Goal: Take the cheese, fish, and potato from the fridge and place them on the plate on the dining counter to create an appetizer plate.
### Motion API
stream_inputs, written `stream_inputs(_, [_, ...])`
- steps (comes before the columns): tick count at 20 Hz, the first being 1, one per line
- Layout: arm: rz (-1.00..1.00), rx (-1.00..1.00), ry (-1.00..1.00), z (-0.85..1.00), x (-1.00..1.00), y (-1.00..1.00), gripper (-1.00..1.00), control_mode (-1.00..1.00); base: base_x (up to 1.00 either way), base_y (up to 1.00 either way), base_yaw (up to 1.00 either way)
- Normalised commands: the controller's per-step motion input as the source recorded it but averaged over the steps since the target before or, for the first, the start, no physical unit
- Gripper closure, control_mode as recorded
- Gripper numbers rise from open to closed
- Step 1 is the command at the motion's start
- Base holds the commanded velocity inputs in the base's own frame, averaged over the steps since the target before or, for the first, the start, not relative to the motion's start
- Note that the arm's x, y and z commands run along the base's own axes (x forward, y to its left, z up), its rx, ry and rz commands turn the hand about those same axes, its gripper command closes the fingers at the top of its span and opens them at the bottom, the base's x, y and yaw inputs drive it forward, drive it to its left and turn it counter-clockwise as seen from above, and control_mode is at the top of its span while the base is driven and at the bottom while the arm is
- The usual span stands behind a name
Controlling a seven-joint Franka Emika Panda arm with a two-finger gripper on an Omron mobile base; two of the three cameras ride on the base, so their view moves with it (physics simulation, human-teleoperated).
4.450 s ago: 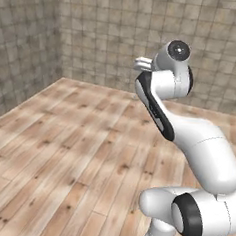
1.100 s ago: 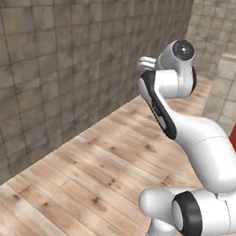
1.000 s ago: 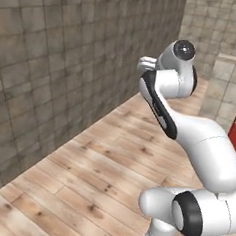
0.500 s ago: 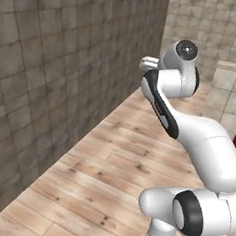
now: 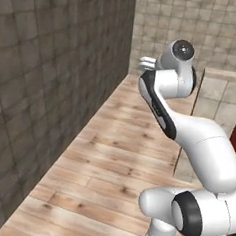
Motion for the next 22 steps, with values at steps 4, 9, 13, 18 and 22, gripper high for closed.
stream_inputs(4, [0.00, 0.00, 0.00, 0.00, 0.00, 0.00, 1.00, 1.00, 1.00, 0.02, -0.36])
stream_inputs(9, [0.00, 0.00, 0.00, 0.00, 0.00, 0.00, 1.00, 1.00, 1.00, 0.32, -0.26])
stream_inputs(13, [0.00, 0.00, 0.00, 0.00, 0.00, 0.00, 1.00, 1.00, 1.00, 0.31, -0.27])
stream_inputs(18, [0.00, 0.00, 0.00, 0.00, 0.00, 0.00, 1.00, 1.00, 1.00, 0.07, -0.32])
stream_inputs(22, [0.00, 0.00, 0.00, 0.00, 0.00, 0.00, 1.00, 1.00, 1.00, 0.02, -0.41])
